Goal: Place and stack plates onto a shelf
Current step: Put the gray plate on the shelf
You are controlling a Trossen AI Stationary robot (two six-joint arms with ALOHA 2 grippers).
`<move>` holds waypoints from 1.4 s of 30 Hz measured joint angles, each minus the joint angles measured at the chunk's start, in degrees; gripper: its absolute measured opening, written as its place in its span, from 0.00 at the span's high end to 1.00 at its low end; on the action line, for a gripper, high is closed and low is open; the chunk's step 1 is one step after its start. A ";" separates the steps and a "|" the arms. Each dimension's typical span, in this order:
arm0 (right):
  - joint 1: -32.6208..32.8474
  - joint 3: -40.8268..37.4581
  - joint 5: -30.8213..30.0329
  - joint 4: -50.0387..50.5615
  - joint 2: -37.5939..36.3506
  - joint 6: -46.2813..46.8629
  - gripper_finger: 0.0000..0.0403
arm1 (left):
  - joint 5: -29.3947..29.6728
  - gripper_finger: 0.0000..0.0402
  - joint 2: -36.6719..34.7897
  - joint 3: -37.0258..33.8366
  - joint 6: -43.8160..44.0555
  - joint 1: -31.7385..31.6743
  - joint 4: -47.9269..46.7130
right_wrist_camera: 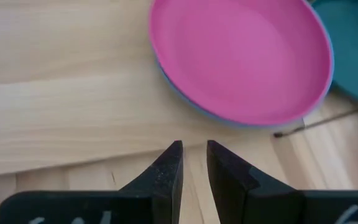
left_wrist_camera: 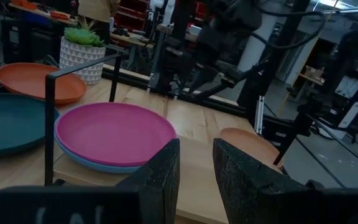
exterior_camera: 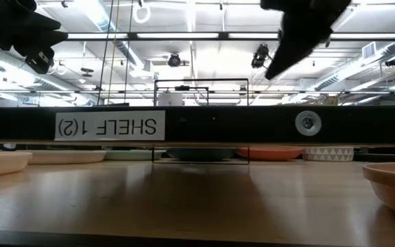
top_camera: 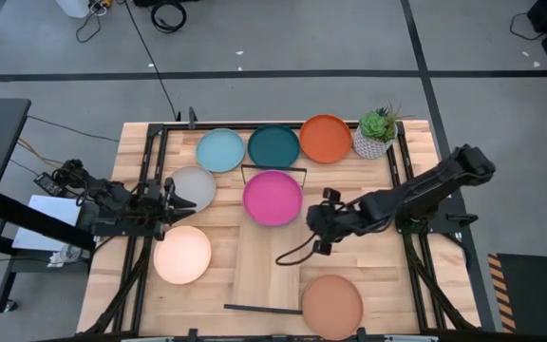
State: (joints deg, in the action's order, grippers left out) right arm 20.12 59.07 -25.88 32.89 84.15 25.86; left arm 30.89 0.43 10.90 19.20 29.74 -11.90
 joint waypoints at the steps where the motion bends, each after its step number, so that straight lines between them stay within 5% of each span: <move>1: 0.00 -1.43 0.01 -0.91 -0.78 0.52 0.81 | 0.15 0.75 0.00 0.00 -0.02 0.00 0.00; 26: 0.55 -16.78 -3.27 -3.78 -18.10 7.20 0.81 | 2.53 0.75 0.31 0.57 -0.17 -0.07 -0.54; 36: 0.57 -23.10 -6.19 -6.56 -22.42 11.06 0.81 | 7.18 0.75 12.81 8.76 3.12 -0.19 -7.62; 42: 0.78 -25.25 -7.98 -7.90 -23.35 13.19 0.81 | 1.17 0.75 24.03 11.75 10.75 -2.04 -10.84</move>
State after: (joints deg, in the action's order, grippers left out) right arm 20.90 33.82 -33.86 24.99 60.80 39.05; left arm 32.06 24.46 22.65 29.95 27.69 -22.74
